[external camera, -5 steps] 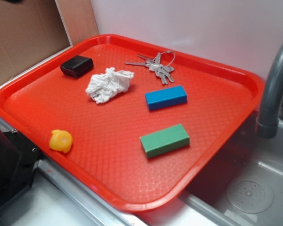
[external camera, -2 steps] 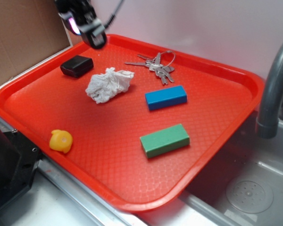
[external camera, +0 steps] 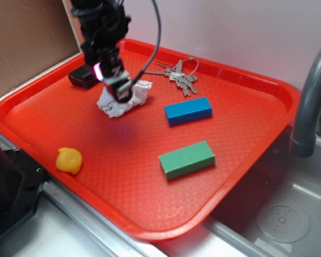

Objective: Grab the white paper.

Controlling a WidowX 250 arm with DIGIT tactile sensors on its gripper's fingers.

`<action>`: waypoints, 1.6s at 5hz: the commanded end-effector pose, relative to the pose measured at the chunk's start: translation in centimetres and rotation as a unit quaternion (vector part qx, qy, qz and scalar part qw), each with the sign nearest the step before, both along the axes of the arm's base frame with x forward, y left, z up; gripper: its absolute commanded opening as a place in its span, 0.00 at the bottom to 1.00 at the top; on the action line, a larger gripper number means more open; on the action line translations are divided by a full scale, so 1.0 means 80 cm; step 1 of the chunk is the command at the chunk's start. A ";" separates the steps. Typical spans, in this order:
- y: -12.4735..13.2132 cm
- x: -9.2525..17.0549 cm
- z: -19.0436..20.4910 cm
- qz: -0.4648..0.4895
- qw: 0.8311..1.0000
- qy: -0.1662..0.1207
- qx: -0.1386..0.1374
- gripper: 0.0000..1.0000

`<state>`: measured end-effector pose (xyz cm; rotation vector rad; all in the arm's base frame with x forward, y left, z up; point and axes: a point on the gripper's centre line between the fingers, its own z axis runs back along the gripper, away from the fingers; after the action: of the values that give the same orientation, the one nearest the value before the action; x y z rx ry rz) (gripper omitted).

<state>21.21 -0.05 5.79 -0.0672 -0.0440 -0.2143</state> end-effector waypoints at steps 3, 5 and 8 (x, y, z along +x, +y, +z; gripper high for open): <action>0.012 0.011 -0.013 0.005 0.999 -0.015 0.034 1.00; 0.003 0.052 -0.048 -0.034 0.998 -0.014 0.042 0.75; 0.025 0.028 -0.017 0.076 0.991 0.080 0.074 0.00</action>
<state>22.03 2.37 3.16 0.0556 0.1934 -0.0456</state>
